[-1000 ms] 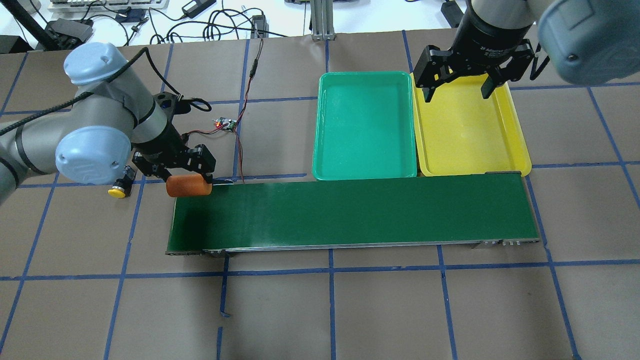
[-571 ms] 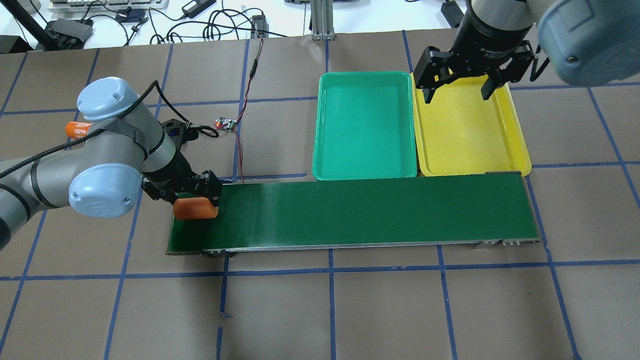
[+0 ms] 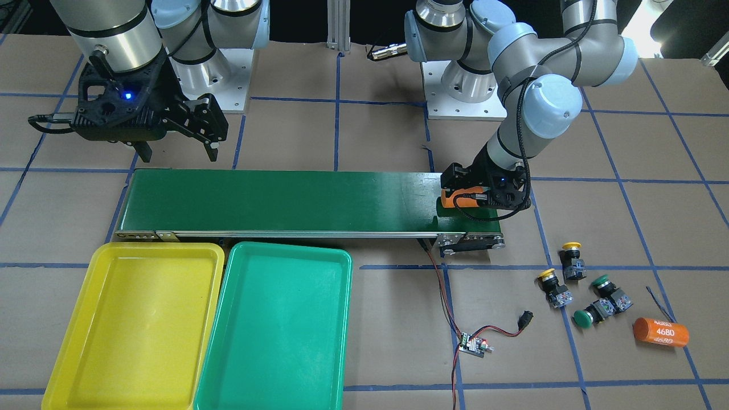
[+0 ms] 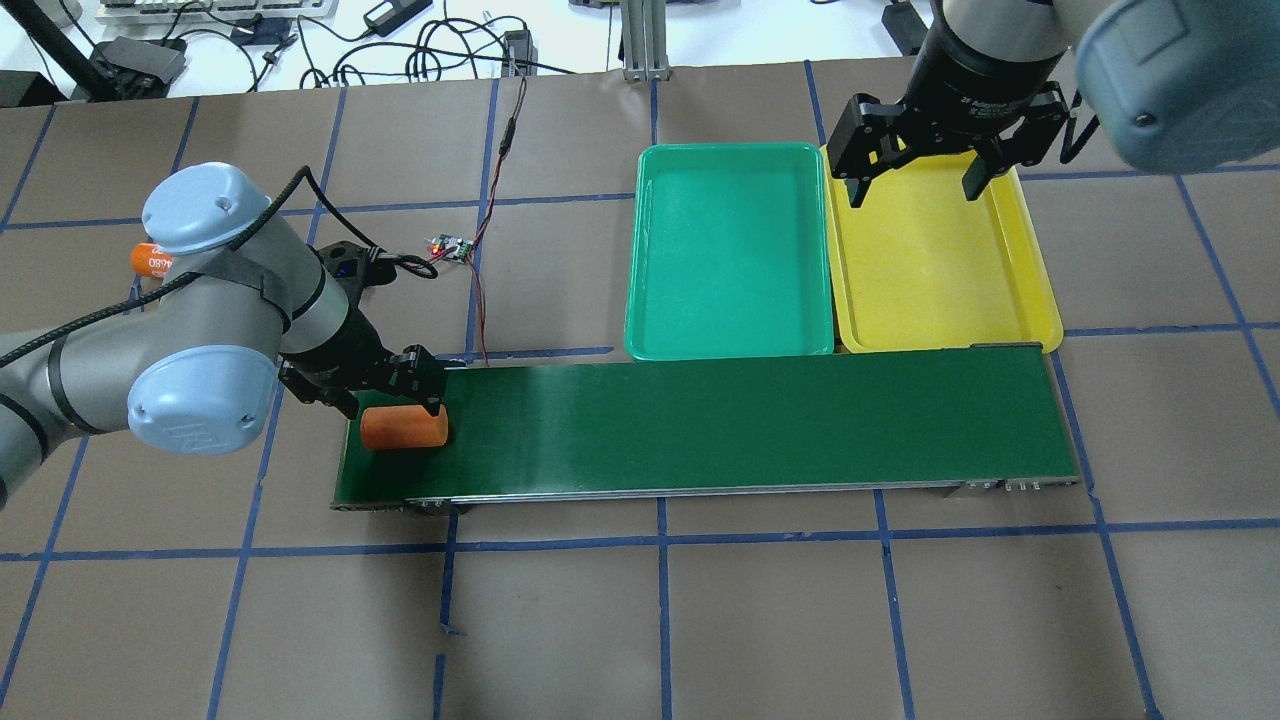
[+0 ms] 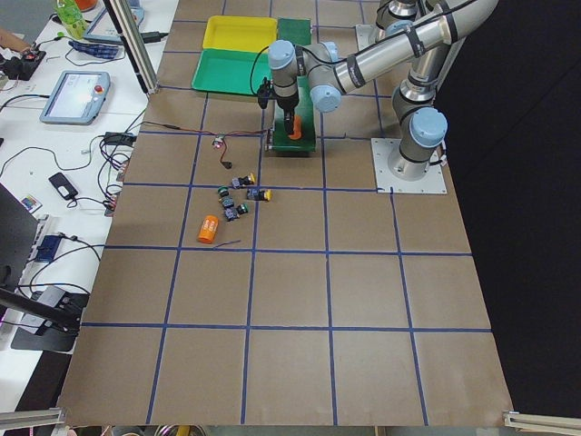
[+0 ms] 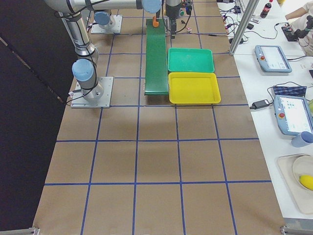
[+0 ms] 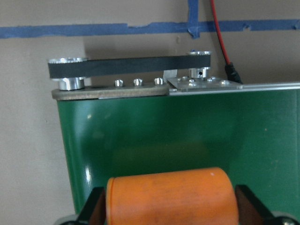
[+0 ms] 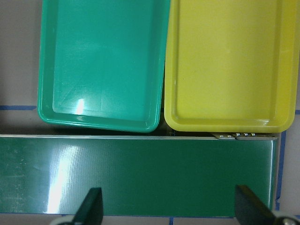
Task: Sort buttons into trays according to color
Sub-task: 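Release the orange cylinder onto the conveyor belt with the left gripper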
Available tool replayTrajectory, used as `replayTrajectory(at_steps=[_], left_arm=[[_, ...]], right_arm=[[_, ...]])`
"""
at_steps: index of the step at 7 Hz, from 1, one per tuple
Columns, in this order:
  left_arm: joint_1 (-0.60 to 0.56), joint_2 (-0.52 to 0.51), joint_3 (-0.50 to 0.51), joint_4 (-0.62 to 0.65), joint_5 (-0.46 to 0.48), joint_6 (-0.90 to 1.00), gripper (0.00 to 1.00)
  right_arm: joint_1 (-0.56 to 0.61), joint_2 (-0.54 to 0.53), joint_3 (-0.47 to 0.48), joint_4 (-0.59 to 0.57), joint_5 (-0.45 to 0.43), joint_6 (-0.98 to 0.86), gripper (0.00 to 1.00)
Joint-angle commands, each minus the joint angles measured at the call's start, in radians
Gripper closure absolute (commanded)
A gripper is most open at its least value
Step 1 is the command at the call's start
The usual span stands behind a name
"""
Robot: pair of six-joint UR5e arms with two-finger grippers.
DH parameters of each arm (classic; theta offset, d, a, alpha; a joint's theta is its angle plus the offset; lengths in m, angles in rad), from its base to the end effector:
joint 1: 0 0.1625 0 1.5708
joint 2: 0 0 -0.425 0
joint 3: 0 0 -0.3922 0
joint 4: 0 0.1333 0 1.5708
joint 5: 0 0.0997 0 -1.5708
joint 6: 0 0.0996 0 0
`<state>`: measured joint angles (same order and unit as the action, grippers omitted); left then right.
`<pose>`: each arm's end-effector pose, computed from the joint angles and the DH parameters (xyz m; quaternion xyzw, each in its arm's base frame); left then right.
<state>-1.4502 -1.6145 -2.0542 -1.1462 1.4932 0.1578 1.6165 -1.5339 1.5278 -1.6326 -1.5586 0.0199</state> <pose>-0.0863 -0.4603 0.2808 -0.0166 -0.9978 -0.0453 0.0455 0.1579 -0.5074 0.4970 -0.0131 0.9993 -0.0337 0.0072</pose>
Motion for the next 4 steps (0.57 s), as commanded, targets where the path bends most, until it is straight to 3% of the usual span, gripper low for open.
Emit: replayTrajectory(at_steps=[1, 2, 3, 4], left_arm=[[0.023, 0.050, 0.131, -0.112, -0.030, 0.000, 0.00], [0.052, 0.026, 0.228, -0.166, -0.004, 0.011, 0.00], [0.110, -0.014, 0.273, -0.153, 0.083, 0.075, 0.00], [0.181, -0.059, 0.298, -0.101, 0.088, 0.180, 0.00]], right_arm=[[0.002, -0.006, -0.001, 0.002, -0.008, -0.006, 0.00], [0.008, -0.020, 0.002, 0.002, -0.008, -0.014, 0.00], [0.011, -0.022, -0.005, 0.002, -0.008, -0.006, 0.00], [0.008, -0.034, -0.012, 0.003, -0.008, -0.005, 0.00]])
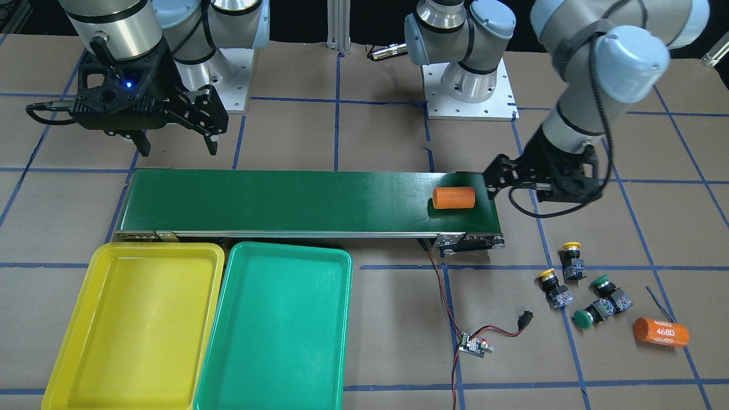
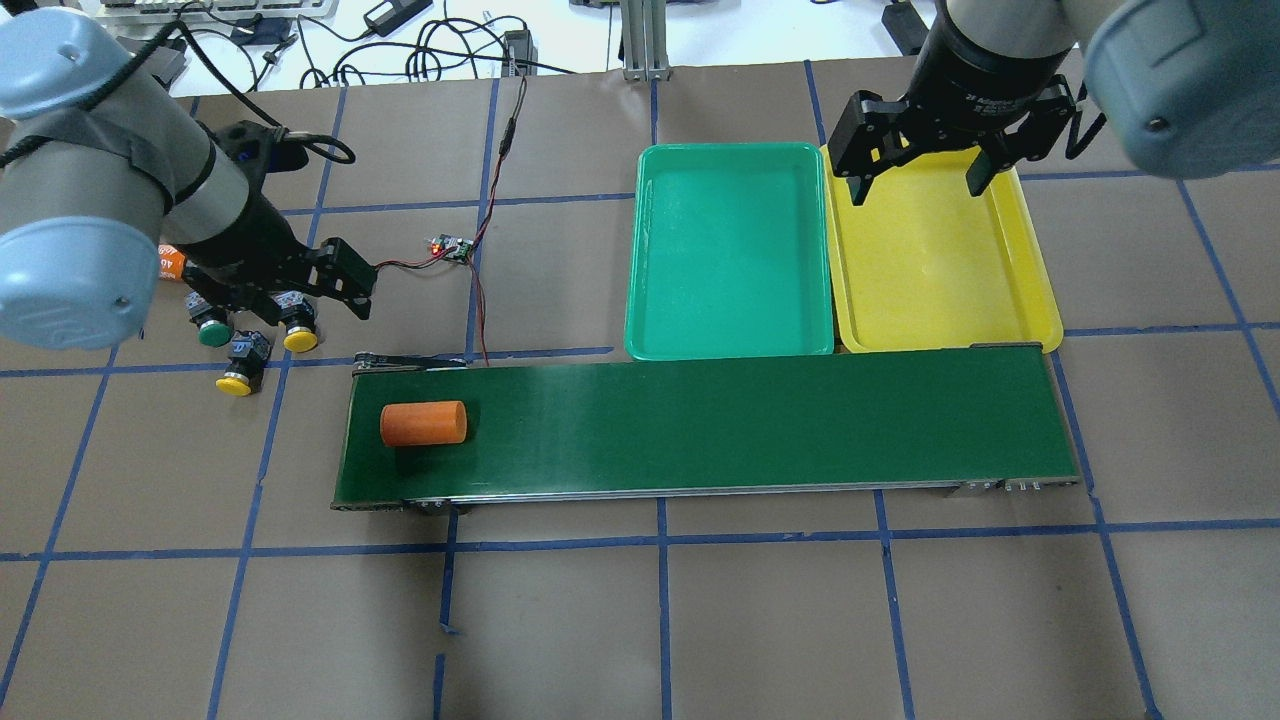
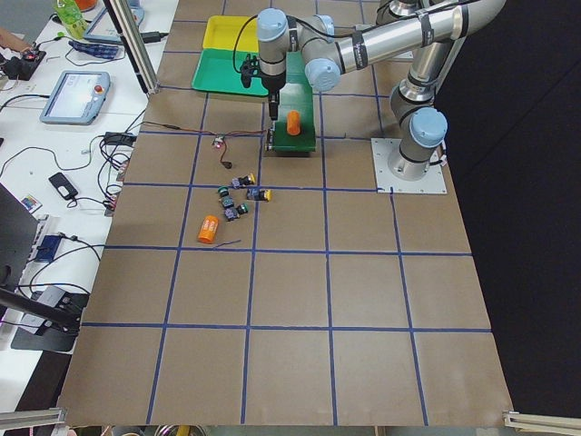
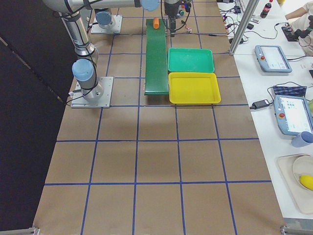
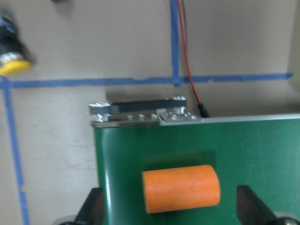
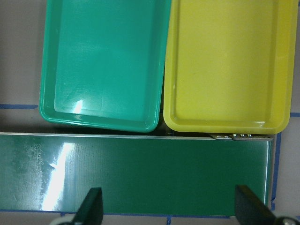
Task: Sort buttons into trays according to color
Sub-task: 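Grasp another orange cylinder with left gripper while right gripper moves to conveyor end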
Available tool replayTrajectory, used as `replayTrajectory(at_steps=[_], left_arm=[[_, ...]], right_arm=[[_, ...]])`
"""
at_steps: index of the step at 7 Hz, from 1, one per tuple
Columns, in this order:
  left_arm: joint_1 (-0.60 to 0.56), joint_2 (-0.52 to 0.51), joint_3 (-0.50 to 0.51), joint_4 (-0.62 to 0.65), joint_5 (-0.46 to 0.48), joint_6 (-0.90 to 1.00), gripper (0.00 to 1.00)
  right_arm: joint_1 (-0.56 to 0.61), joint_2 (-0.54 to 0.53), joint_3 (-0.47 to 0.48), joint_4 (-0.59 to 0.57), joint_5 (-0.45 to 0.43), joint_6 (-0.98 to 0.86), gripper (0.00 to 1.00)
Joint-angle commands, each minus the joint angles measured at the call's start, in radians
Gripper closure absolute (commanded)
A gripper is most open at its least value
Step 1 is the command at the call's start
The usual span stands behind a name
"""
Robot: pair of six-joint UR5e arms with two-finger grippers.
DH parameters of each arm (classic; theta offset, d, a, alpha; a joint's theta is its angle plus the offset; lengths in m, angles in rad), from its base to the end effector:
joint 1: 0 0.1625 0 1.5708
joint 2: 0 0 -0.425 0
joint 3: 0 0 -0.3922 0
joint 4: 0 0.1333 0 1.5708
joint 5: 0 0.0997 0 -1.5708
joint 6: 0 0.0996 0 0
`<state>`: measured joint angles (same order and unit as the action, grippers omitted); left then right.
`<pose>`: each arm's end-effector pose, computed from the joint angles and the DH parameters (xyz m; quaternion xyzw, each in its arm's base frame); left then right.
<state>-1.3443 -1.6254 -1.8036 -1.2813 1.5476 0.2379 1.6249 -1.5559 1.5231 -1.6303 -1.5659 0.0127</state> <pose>-0.0200 -0.5169 0.3763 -0.0057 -0.9999 0.0037 0.0110 0.1610 -0.4988 0.5103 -0.0208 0.9987 -0.0460 0.0040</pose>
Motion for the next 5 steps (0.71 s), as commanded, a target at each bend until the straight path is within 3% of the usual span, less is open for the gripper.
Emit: replayTrajectory(at_steps=[1, 3, 5], left_arm=[[0.165, -0.112, 0.056, 0.156, 0.034, 0.218, 0.00], [0.226, -0.277, 0.161, 0.291, 0.031, 0.352, 0.00], [0.237, -0.437, 0.333, 0.290, 0.031, 0.431, 0.00]], right_arm=[[0.000, -0.029, 0.011, 0.003, 0.000, 0.004, 0.00], [0.015, -0.033, 0.023, -0.014, 0.018, 0.013, 0.00], [0.026, 0.000, 0.085, -0.014, 0.015, 0.006, 0.00]])
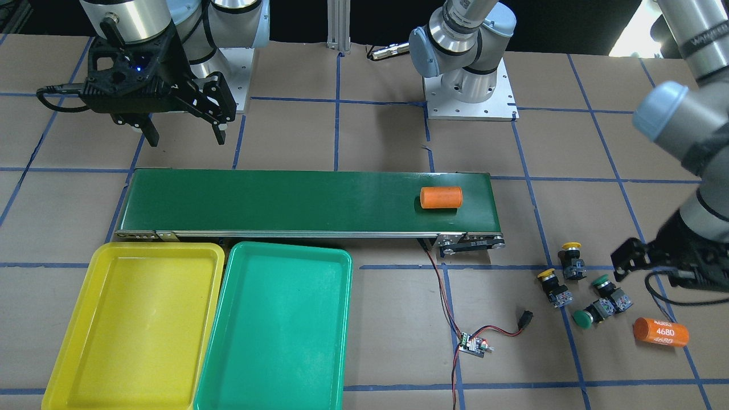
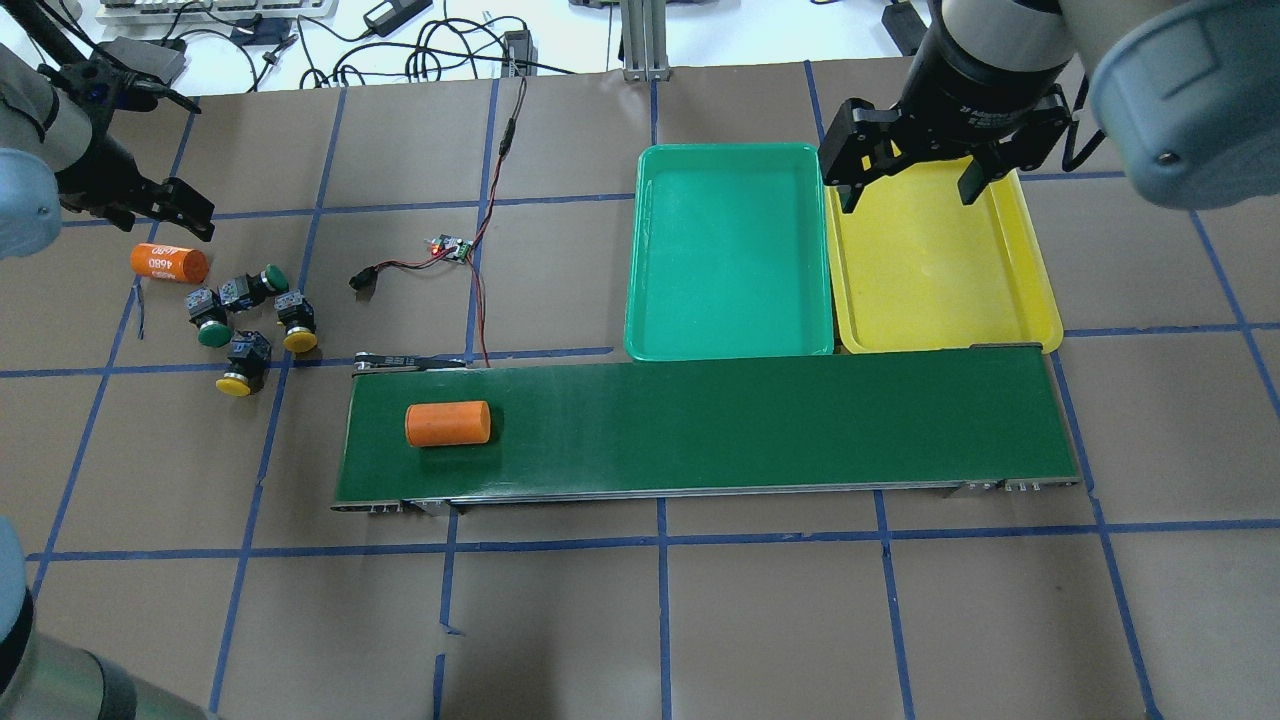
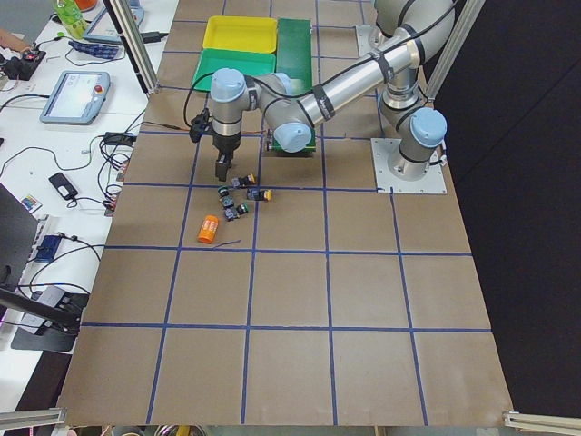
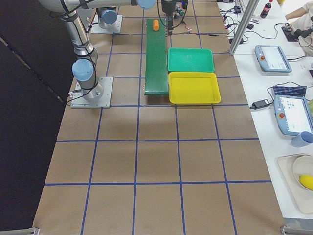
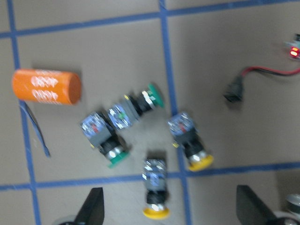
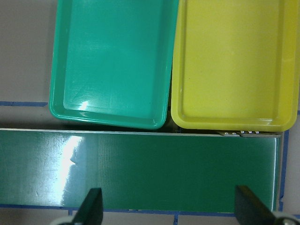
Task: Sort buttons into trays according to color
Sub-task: 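Grasp another orange cylinder with left gripper while right gripper moves to conveyor end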
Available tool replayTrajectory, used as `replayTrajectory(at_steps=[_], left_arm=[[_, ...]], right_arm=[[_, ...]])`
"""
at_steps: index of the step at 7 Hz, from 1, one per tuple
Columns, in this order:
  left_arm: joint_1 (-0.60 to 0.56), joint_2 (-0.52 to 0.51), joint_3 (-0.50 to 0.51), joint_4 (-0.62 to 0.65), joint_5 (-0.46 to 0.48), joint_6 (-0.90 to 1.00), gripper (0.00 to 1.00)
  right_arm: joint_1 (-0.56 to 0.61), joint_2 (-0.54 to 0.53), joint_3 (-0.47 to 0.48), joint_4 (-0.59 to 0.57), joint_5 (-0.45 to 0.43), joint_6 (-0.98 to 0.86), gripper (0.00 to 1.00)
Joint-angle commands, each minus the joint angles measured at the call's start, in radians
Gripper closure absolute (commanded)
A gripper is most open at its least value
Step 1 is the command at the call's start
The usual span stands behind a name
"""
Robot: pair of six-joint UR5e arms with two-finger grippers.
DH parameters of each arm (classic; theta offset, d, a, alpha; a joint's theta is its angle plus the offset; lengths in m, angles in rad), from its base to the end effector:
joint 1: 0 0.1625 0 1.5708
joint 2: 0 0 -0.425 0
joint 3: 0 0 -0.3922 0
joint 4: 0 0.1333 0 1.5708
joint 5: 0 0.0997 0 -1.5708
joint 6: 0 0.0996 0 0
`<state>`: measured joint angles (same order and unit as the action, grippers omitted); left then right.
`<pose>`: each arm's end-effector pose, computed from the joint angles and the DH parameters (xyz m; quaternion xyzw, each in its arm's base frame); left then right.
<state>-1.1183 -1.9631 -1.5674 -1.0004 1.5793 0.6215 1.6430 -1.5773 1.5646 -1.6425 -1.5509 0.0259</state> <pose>0.1613 -0.6348 0.3265 0.0837 0.9924 -0.0757 0.0500 0.1708 -0.4861 0.5017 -0.0235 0.9988 -0.0416 0.0120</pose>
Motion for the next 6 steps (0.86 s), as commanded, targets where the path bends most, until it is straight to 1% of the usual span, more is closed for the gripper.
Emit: replayTrajectory(at_steps=[1, 2, 3, 4, 5, 6], left_arm=[[0.034, -0.156, 0.139, 0.009, -0.008, 0.088, 0.00], [0.066, -0.202, 0.170, 0.009, -0.012, 0.153, 0.00], [0.098, -0.235, 0.196, 0.008, -0.074, 0.167, 0.00], [0.120, -0.262, 0.208, 0.008, -0.094, 0.168, 0.00], [0.123, -0.276, 0.223, 0.009, -0.088, 0.184, 0.00], [0.123, -0.293, 0.243, 0.008, -0.084, 0.184, 0.00]], right_arm=[[0.021, 0.036, 0.081, -0.002, -0.001, -0.014, 0.00], [0.037, 0.042, 0.090, 0.001, -0.002, -0.071, 0.00], [0.040, 0.045, 0.115, 0.007, -0.008, -0.221, 0.00], [0.040, 0.039, 0.182, 0.006, -0.018, -0.345, 0.00], [0.031, 0.037, 0.245, -0.011, -0.055, -0.387, 0.00], [0.029, 0.039, 0.288, -0.075, -0.136, -0.452, 0.00]])
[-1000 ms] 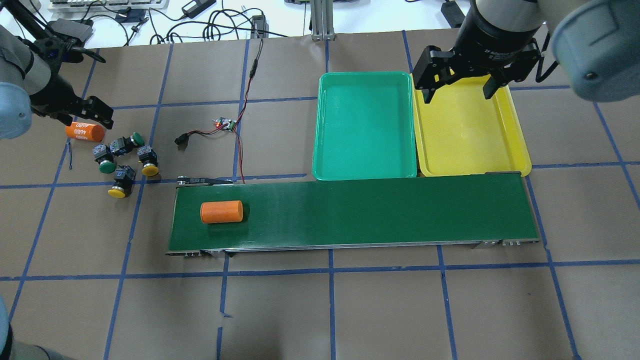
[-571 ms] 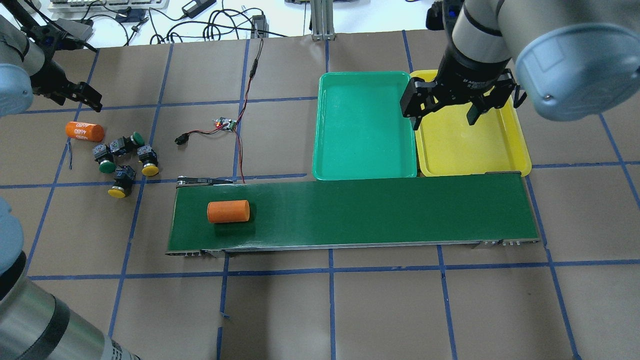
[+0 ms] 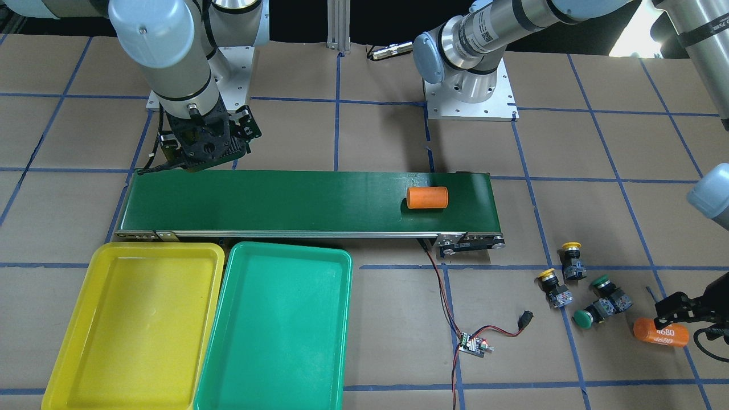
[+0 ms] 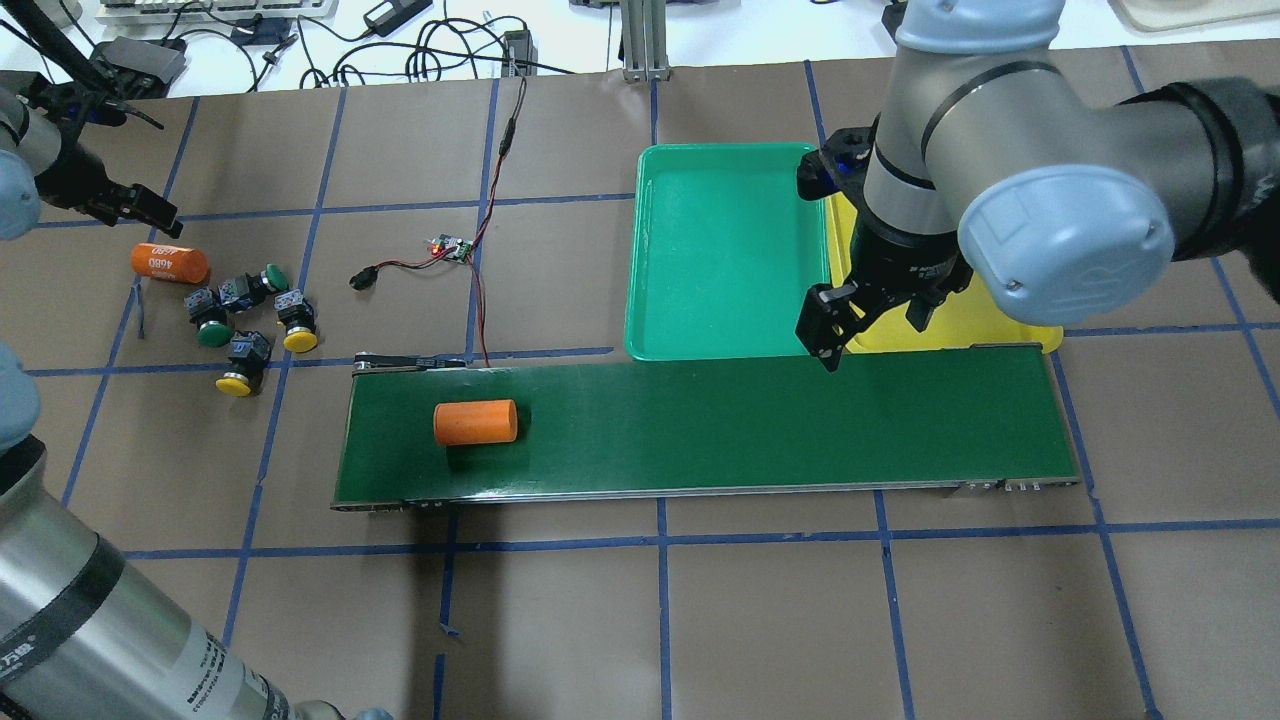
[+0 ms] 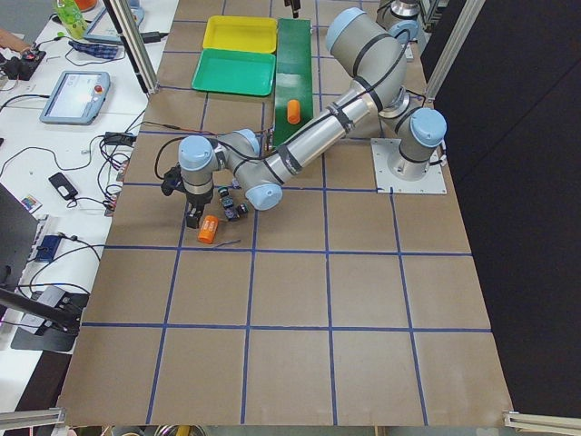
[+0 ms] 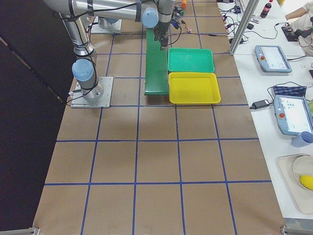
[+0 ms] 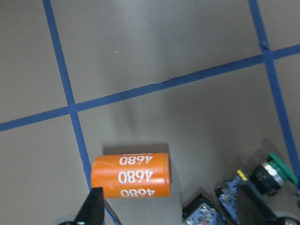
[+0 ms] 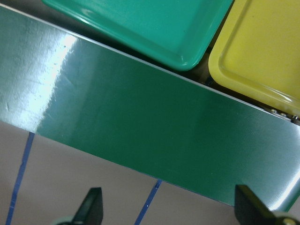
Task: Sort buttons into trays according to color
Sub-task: 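Grasp another orange cylinder with left gripper while right gripper moves to conveyor end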
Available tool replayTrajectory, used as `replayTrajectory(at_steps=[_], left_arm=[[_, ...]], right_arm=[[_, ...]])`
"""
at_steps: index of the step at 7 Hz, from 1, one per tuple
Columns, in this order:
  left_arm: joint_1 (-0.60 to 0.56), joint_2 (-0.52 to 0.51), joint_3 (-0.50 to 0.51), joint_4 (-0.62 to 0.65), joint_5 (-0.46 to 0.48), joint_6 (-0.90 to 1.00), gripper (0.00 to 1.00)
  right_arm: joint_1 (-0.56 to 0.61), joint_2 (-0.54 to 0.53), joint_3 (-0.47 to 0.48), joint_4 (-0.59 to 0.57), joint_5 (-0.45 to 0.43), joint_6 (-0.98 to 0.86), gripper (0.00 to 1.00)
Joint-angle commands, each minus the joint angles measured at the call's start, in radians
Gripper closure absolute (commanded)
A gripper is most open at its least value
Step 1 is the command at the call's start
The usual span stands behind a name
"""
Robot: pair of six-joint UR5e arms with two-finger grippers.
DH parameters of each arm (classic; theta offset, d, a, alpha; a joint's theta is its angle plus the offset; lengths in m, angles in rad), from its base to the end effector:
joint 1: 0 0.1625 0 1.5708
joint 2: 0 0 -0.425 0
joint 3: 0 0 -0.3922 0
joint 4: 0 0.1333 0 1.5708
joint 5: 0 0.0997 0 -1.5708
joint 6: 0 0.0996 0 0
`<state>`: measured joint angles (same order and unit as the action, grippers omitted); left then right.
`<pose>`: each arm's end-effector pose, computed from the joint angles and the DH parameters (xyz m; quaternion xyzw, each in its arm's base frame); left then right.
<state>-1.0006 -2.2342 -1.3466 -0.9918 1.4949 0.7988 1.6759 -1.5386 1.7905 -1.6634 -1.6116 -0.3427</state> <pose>0.2751 -0.6899 0.2461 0.1163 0.9900 -0.0780 0.0148 0.1785 -0.4600 0.3755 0.2229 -0.9714 -0.0814 0.0108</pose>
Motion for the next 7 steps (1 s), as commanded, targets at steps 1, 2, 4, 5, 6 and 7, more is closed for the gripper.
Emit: replayTrajectory(at_steps=[1, 2, 4, 5, 6, 7], left_arm=[[0.007, -0.034, 0.024, -0.001, -0.001, 0.007, 0.00], [0.008, -0.047, 0.026, -0.001, 0.005, 0.007, 0.00], [0.010, -0.059, 0.024, -0.001, 0.007, 0.005, 0.00], [0.010, -0.065, 0.020, -0.002, -0.002, 0.005, 0.00], [0.010, -0.071, 0.015, -0.001, 0.001, 0.007, 0.00], [0.008, -0.071, 0.017, -0.001, -0.001, 0.007, 0.00]], right_arm=[[-0.013, 0.003, 0.104, -0.143, -0.105, -0.227, 0.00], [-0.040, 0.003, 0.169, -0.264, -0.105, -0.310, 0.00], [-0.154, -0.005, 0.286, -0.494, -0.106, -0.595, 0.00], [-0.236, -0.009, 0.293, -0.501, -0.094, -0.737, 0.00], [-0.340, -0.009, 0.293, -0.504, -0.074, -0.897, 0.00], [-0.420, -0.009, 0.294, -0.547, -0.041, -1.084, 0.00]])
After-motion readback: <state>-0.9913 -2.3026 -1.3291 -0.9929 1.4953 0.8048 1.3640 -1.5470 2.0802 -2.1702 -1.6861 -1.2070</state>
